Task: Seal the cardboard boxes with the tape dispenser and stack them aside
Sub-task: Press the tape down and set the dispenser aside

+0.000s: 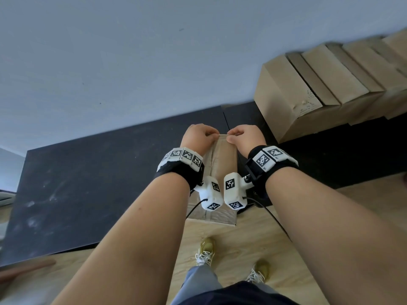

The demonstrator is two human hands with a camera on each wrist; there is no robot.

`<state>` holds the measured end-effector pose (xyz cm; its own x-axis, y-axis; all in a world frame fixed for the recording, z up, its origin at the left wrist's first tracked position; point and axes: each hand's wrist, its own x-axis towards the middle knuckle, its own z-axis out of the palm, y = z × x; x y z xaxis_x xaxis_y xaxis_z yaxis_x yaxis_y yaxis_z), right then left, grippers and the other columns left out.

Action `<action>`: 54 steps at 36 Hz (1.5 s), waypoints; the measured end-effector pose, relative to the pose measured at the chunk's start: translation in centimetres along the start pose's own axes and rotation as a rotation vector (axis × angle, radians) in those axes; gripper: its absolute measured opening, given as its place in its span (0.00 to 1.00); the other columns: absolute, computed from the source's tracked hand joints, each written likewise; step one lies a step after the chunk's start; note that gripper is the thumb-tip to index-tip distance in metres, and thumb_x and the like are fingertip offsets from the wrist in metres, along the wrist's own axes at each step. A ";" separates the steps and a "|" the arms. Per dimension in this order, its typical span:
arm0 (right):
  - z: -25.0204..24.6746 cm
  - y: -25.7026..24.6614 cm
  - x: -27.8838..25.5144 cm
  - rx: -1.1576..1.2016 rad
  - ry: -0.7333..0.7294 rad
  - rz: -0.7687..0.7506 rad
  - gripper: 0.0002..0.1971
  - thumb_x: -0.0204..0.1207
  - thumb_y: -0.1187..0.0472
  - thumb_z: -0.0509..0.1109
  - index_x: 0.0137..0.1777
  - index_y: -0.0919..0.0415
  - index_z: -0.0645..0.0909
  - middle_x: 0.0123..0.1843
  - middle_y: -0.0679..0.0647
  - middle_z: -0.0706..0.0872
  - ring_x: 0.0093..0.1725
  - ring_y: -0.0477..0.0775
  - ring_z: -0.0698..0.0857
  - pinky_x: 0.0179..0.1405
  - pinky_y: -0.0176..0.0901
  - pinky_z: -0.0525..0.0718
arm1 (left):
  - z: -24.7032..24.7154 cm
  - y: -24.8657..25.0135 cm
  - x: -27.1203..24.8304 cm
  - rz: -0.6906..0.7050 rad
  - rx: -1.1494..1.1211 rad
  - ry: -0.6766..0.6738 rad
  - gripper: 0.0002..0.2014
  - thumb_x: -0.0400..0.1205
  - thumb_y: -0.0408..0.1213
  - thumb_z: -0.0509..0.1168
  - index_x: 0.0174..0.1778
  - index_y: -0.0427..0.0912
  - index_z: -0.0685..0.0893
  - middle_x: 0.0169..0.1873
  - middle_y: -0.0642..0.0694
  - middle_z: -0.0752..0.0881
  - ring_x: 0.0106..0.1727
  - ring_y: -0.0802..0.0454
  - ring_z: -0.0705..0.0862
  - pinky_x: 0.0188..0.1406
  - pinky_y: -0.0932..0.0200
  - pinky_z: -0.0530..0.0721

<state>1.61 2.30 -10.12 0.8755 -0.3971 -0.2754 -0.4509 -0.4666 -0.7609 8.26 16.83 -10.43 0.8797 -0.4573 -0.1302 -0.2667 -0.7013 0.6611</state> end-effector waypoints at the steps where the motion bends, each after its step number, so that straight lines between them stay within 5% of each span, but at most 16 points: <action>1: 0.0 0.1 -0.1 0.008 0.008 -0.005 0.11 0.76 0.62 0.72 0.58 0.58 0.87 0.52 0.51 0.87 0.56 0.52 0.85 0.58 0.43 0.81 | 0.1 -0.2 -0.1 -0.007 -0.023 0.017 0.07 0.80 0.39 0.67 0.48 0.49 0.91 0.40 0.57 0.84 0.58 0.52 0.80 0.62 0.55 0.77; 6: 0.0 0.3 -0.1 0.013 0.015 -0.009 0.02 0.75 0.62 0.73 0.45 0.54 0.87 0.46 0.51 0.88 0.51 0.53 0.86 0.54 0.44 0.83 | 0.1 -0.9 -0.2 0.007 -0.009 0.031 0.10 0.79 0.45 0.69 0.53 0.50 0.90 0.45 0.55 0.84 0.56 0.55 0.81 0.57 0.61 0.75; 15: 0.5 0.5 -0.3 0.106 0.051 0.020 0.04 0.75 0.62 0.73 0.48 0.57 0.87 0.46 0.51 0.88 0.49 0.52 0.85 0.52 0.44 0.83 | -1.2 -2.6 -0.7 -0.206 -0.238 0.001 0.15 0.81 0.45 0.66 0.63 0.48 0.82 0.56 0.51 0.82 0.55 0.56 0.80 0.54 0.64 0.74; 20: 0.6 0.3 -0.4 0.076 0.060 0.012 0.02 0.76 0.64 0.73 0.46 0.57 0.85 0.41 0.48 0.85 0.44 0.50 0.83 0.45 0.40 0.77 | -1.2 -2.8 -1.0 -0.187 -0.244 0.008 0.07 0.81 0.42 0.67 0.53 0.47 0.83 0.47 0.51 0.84 0.48 0.55 0.81 0.47 0.63 0.74; 27: 0.6 0.1 -0.6 0.043 0.071 0.024 0.03 0.76 0.63 0.73 0.47 0.58 0.86 0.43 0.50 0.86 0.47 0.51 0.84 0.49 0.42 0.80 | -1.2 -2.8 -1.0 -0.175 -0.266 0.075 0.02 0.78 0.38 0.70 0.44 0.46 0.85 0.33 0.57 0.82 0.37 0.61 0.79 0.39 0.66 0.76; 32: 0.4 -0.9 -1.0 0.110 0.067 0.105 0.23 0.76 0.57 0.74 0.70 0.59 0.80 0.66 0.54 0.84 0.66 0.55 0.82 0.66 0.43 0.78 | -1.4 -2.2 -1.5 -0.199 -0.187 0.117 0.07 0.81 0.41 0.66 0.52 0.44 0.84 0.44 0.53 0.84 0.46 0.55 0.80 0.47 0.62 0.75; 35: 0.0 -1.8 -1.3 0.160 0.049 0.166 0.31 0.74 0.52 0.74 0.76 0.58 0.73 0.73 0.53 0.78 0.70 0.56 0.79 0.70 0.54 0.79 | -2.2 -2.9 -2.0 -0.276 -0.126 0.231 0.11 0.83 0.43 0.63 0.57 0.42 0.82 0.52 0.49 0.84 0.51 0.52 0.80 0.46 0.62 0.71; 40: -0.6 -2.3 -2.1 0.090 0.014 0.192 0.25 0.75 0.51 0.73 0.71 0.57 0.77 0.67 0.52 0.82 0.65 0.55 0.81 0.65 0.47 0.78 | -4.2 -5.3 -2.5 -0.511 -0.062 0.363 0.14 0.83 0.44 0.58 0.60 0.42 0.79 0.61 0.39 0.81 0.64 0.38 0.77 0.56 0.52 0.75; 43: -0.7 -2.1 -2.7 0.048 0.031 0.214 0.25 0.74 0.50 0.73 0.70 0.58 0.78 0.66 0.53 0.83 0.64 0.55 0.81 0.62 0.47 0.78 | -4.9 -6.0 -3.2 -0.579 0.001 0.441 0.13 0.83 0.39 0.56 0.59 0.39 0.80 0.64 0.37 0.76 0.68 0.38 0.69 0.53 0.54 0.68; 47: -0.5 -2.4 -3.8 -0.022 -0.022 0.281 0.24 0.67 0.43 0.75 0.54 0.60 0.83 0.57 0.59 0.87 0.51 0.59 0.85 0.59 0.55 0.84 | -5.0 -6.7 -4.0 -0.563 0.089 0.469 0.14 0.80 0.39 0.58 0.54 0.37 0.84 0.66 0.43 0.71 0.68 0.42 0.67 0.56 0.49 0.77; 50: 0.1 -2.3 -4.0 -0.084 -0.073 0.369 0.42 0.49 0.31 0.73 0.62 0.55 0.78 0.55 0.53 0.85 0.49 0.60 0.86 0.53 0.58 0.87 | -4.9 -6.5 -4.0 -0.597 0.139 0.438 0.16 0.81 0.39 0.56 0.58 0.34 0.82 0.65 0.40 0.72 0.67 0.40 0.68 0.60 0.44 0.77; 54: 0.6 -2.1 -4.2 -0.138 -0.107 0.417 0.33 0.62 0.38 0.78 0.59 0.60 0.76 0.51 0.58 0.85 0.47 0.63 0.87 0.55 0.59 0.87 | -4.6 -5.4 -4.3 -0.586 0.196 0.413 0.17 0.83 0.38 0.54 0.64 0.33 0.76 0.66 0.37 0.72 0.68 0.38 0.68 0.65 0.46 0.73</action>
<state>-1.05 5.47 -7.73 0.6234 -0.4935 -0.6064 -0.7819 -0.3879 -0.4881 7.77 25.09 -10.00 0.9654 0.2378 -0.1068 0.2606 -0.8693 0.4200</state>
